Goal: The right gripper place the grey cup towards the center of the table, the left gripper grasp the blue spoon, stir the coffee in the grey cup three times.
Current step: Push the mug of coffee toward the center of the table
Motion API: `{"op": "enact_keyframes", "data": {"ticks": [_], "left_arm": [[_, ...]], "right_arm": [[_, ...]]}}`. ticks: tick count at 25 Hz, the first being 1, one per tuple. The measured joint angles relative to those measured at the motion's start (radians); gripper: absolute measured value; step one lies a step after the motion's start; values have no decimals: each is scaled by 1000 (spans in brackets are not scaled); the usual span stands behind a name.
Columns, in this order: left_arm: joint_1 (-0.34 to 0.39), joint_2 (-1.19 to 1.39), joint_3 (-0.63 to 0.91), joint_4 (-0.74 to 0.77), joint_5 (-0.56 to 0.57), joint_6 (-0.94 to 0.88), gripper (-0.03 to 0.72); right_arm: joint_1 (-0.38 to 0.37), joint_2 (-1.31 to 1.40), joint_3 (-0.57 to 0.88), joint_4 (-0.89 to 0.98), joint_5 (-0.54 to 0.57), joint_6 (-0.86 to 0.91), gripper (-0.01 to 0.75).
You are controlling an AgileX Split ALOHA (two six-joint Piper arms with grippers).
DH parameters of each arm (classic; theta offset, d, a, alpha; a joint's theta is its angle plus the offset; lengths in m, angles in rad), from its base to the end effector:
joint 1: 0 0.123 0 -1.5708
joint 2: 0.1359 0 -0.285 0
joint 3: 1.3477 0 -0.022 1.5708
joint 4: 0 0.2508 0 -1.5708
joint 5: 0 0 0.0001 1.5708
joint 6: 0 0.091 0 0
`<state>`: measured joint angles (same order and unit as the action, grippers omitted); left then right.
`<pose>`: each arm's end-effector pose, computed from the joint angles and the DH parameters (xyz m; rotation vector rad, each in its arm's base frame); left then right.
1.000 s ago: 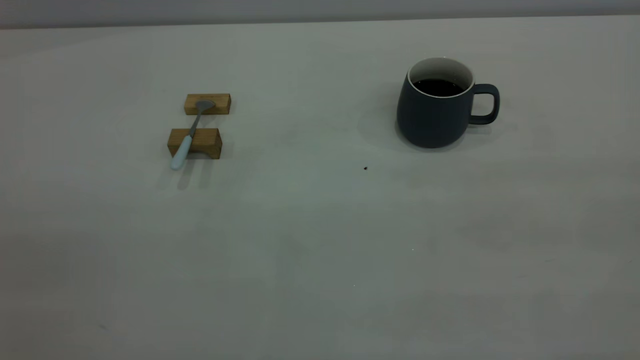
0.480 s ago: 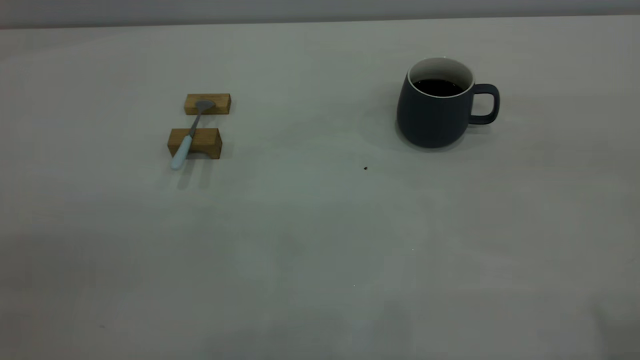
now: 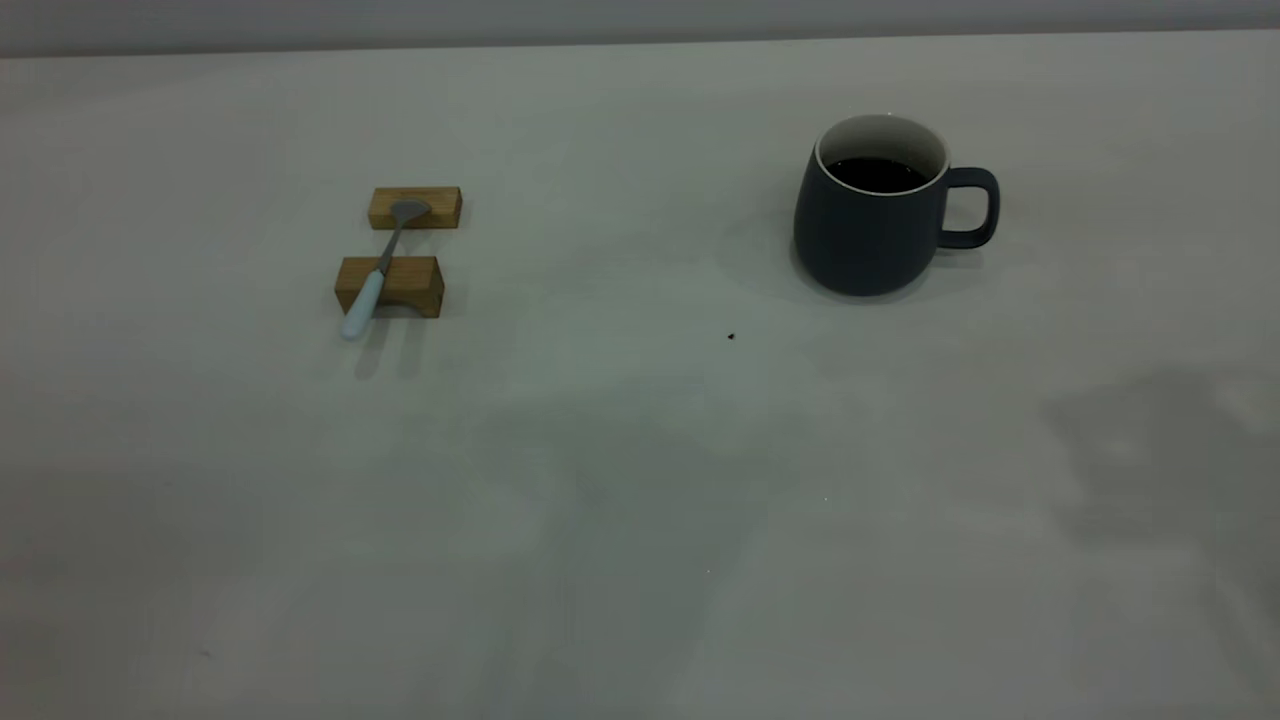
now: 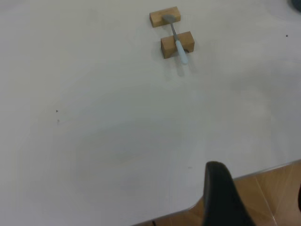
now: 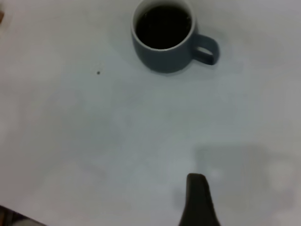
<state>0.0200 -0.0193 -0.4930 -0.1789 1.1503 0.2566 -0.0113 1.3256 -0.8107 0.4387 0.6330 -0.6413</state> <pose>-0.0114 -0.0150 0.2692 0.2680 2.0909 -0.0512 0.2530 0.0200 0.2475 -0.4330 2.5125 0.2163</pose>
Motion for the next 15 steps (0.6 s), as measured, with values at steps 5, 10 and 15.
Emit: {"op": "enact_keyframes", "data": {"ticks": [5, 10, 15], "left_arm": [[0, 0, 0, 0, 0, 0, 463], [0, 0, 0, 0, 0, 0, 463], [0, 0, 0, 0, 0, 0, 463]], "right_arm": [[28, 238, -111, 66, -45, -211, 592], [81, 496, -241, 77, -142, -442, 592], [78, 699, -368, 67, -168, -757, 592]]}}
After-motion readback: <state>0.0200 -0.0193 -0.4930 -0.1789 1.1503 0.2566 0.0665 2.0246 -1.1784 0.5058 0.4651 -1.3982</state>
